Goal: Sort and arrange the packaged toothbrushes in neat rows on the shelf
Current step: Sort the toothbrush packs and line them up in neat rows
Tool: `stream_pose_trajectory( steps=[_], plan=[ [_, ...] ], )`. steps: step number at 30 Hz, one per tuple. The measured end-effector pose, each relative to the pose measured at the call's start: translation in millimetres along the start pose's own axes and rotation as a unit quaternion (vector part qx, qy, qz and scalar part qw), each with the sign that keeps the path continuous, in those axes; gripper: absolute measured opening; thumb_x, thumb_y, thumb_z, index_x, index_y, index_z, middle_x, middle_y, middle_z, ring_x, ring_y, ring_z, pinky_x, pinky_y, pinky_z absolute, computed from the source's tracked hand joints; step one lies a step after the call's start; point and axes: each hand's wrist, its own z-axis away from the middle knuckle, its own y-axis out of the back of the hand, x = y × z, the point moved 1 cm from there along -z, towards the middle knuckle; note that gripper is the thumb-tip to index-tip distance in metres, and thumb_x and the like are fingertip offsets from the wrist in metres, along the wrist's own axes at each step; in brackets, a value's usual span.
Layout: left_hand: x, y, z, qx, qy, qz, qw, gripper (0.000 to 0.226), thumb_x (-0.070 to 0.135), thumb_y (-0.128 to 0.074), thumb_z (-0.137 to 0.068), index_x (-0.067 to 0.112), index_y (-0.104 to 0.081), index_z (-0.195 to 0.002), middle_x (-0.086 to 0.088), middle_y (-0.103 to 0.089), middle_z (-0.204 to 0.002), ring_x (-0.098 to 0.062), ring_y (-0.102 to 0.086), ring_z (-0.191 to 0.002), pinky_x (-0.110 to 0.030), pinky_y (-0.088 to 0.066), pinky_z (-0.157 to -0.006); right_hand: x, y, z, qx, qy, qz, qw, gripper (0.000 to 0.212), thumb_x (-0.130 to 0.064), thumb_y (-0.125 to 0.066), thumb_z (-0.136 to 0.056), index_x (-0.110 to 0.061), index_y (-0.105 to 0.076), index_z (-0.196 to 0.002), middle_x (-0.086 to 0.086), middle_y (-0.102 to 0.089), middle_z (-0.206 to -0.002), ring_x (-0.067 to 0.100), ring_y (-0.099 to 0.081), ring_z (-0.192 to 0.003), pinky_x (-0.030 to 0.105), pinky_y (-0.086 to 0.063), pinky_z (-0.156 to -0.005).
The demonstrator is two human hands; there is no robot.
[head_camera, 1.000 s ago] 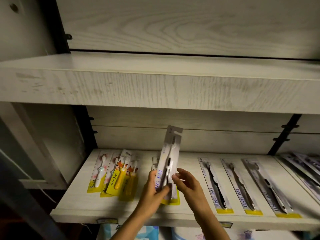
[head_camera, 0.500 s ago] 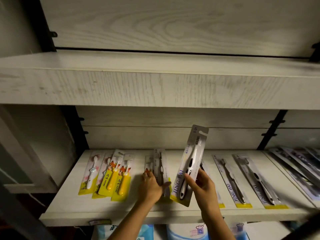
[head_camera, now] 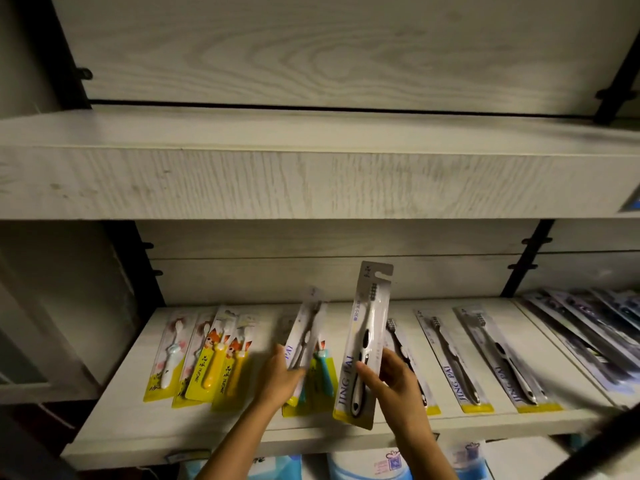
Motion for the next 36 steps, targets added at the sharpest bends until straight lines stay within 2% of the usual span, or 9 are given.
stream_pose_trajectory(
  steps=[2, 5, 11, 15, 21, 23, 26, 32, 36],
  plan=[
    [-0.8, 7.5, 17.7, -0.018, -0.013, 0.118, 0.993, 0.026, 0.016, -0.064, -0.086, 0.014, -0.047, -0.106, -0.010, -0.064, -0.102, -0.031, -0.062, -0.098, -0.035, -0.054, -0.083, -1.5, -1.9, -1.0, -0.006, -0.004, -0.002, 1.000, 0.020, -0.011, -0.065, -0.084, -0.022, -0.062, -0.100, -0.002, -0.072, -0.093, 0.009, -0.070, -0.083, 0.020, -0.055, -0.063],
    [13.2, 17.0, 57.3, -0.039, -0.035, 0.218, 0.974, 0.023, 0.016, -0.055, -0.091, 0.031, -0.039, -0.084, 0.013, -0.051, -0.085, 0.001, -0.051, -0.077, -0.003, -0.043, -0.057, -2.4, -6.4, -1.0, -0.017, -0.013, -0.010, 1.000, 0.023, -0.010, -0.063, -0.086, -0.024, -0.062, -0.104, -0.003, -0.073, -0.094, 0.011, -0.070, -0.087, 0.026, -0.058, -0.069],
    [35.2, 23.0, 101.7, -0.041, -0.046, 0.359, 0.931, 0.030, 0.000, -0.060, -0.084, 0.026, -0.047, -0.079, 0.013, -0.060, -0.062, 0.015, -0.056, -0.048, -0.002, -0.040, -0.041, -1.9, -8.2, 7.9, -0.029, -0.040, -0.036, 0.998, 0.028, -0.013, -0.063, -0.085, -0.023, -0.059, -0.111, 0.000, -0.073, -0.099, 0.014, -0.070, -0.091, 0.031, -0.059, -0.075],
    [38.5, 12.8, 105.8, -0.046, -0.060, 0.382, 0.921, 0.025, -0.005, -0.060, -0.082, 0.018, -0.051, -0.085, 0.017, -0.067, -0.055, 0.009, -0.059, -0.048, -0.004, -0.042, -0.043, 0.1, 2.4, 12.9, -0.017, -0.041, -0.043, 0.998, 0.029, -0.010, -0.065, -0.084, -0.021, -0.061, -0.110, 0.001, -0.074, -0.095, 0.016, -0.070, -0.091, 0.038, -0.058, -0.081],
    [45.7, -20.8, 110.0, -0.037, -0.061, 0.411, 0.909, 0.053, 0.009, -0.083, -0.062, 0.005, -0.056, -0.108, -0.015, -0.072, -0.095, -0.017, -0.070, -0.080, -0.020, -0.056, -0.066, 4.0, 40.3, 9.0, -0.014, -0.044, -0.051, 0.998, 0.031, -0.007, -0.066, -0.083, -0.020, -0.060, -0.111, 0.006, -0.074, -0.097, 0.021, -0.070, -0.093, 0.044, -0.056, -0.085],
    [54.2, -37.3, 110.6, -0.024, -0.055, 0.418, 0.906, 0.054, 0.015, -0.085, -0.058, 0.007, -0.058, -0.104, -0.015, -0.072, -0.095, -0.016, -0.069, -0.080, -0.019, -0.055, -0.065, 2.3, 58.1, 4.5, -0.024, -0.046, -0.053, 0.997, 0.034, -0.007, -0.066, -0.083, -0.018, -0.059, -0.114, 0.007, -0.073, -0.098, 0.021, -0.070, -0.093, 0.043, -0.056, -0.085],
    [73.4, -66.3, 115.7, 0.001, -0.048, 0.419, 0.907, 0.029, -0.008, -0.064, -0.077, 0.009, -0.058, -0.099, -0.010, -0.073, -0.090, -0.009, -0.069, -0.071, -0.013, -0.054, -0.061, 2.0, 92.0, 0.2, -0.049, -0.052, -0.043, 0.997, 0.032, -0.006, -0.065, -0.083, -0.019, -0.059, -0.112, 0.006, -0.074, -0.095, 0.020, -0.070, -0.091, 0.041, -0.056, -0.085],
    [114.8, -127.5, 132.8, 0.033, -0.071, 0.423, 0.903, 0.023, -0.014, -0.058, -0.079, 0.008, -0.056, -0.088, -0.005, -0.073, -0.070, -0.017, -0.065, -0.068, -0.011, -0.049, -0.051, 1.6, 180.4, -11.5, -0.081, -0.059, -0.023, 0.995, 0.032, -0.010, -0.064, -0.084, -0.027, -0.058, -0.110, -0.001, -0.074, -0.093, 0.014, -0.070, -0.089, 0.029, -0.058, -0.074],
    [131.0, -159.0, 142.8, 0.029, -0.069, 0.419, 0.905, 0.021, -0.014, -0.057, -0.079, 0.005, -0.056, -0.089, -0.006, -0.073, -0.072, -0.005, -0.067, -0.062, -0.011, -0.050, -0.054, 4.7, 220.4, -16.1, -0.058, -0.065, -0.023, 0.996, 0.031, -0.011, -0.066, -0.082, -0.029, -0.059, -0.107, 0.000, -0.074, -0.091, 0.017, -0.070, -0.088, 0.029, -0.058, -0.073]
  ],
)
